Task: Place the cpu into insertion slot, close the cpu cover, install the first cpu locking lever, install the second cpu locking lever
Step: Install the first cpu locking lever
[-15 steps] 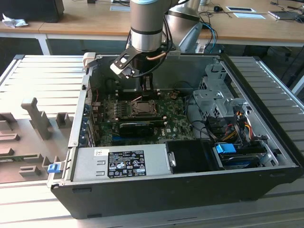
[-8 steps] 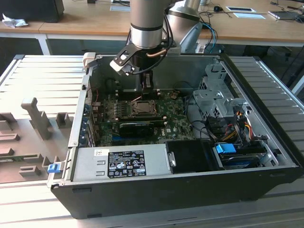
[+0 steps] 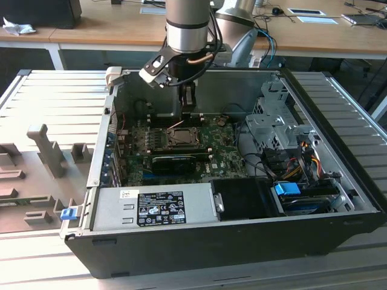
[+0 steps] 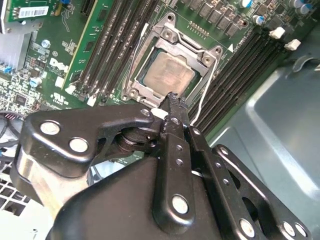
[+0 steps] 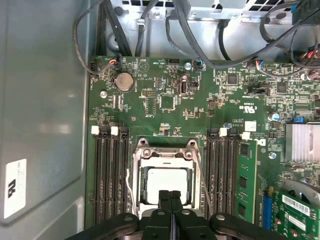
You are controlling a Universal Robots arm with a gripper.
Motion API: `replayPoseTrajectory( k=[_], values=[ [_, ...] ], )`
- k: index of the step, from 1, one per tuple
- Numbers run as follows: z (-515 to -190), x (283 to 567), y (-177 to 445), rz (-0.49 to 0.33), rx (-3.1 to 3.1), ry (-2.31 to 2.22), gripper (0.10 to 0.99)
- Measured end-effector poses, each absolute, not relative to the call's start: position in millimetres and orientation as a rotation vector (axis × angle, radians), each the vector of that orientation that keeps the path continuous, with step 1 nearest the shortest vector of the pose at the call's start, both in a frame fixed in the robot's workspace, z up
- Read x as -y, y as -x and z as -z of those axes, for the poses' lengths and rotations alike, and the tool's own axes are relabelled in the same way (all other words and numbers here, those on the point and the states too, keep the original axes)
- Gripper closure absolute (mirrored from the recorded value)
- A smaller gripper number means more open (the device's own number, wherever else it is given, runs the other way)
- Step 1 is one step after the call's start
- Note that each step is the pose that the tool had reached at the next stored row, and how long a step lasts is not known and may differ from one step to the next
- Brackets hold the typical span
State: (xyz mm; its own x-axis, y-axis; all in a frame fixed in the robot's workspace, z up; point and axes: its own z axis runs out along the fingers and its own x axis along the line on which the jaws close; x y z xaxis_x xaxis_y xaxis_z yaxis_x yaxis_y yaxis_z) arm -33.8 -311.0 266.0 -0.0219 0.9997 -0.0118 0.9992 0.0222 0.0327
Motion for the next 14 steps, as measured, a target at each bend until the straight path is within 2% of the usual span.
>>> replayPoseTrajectory(
  k=[14],
  values=[
    [-266.6, 311.0, 34.0, -0.030, -2.562, -1.768, 0.980]
  ],
)
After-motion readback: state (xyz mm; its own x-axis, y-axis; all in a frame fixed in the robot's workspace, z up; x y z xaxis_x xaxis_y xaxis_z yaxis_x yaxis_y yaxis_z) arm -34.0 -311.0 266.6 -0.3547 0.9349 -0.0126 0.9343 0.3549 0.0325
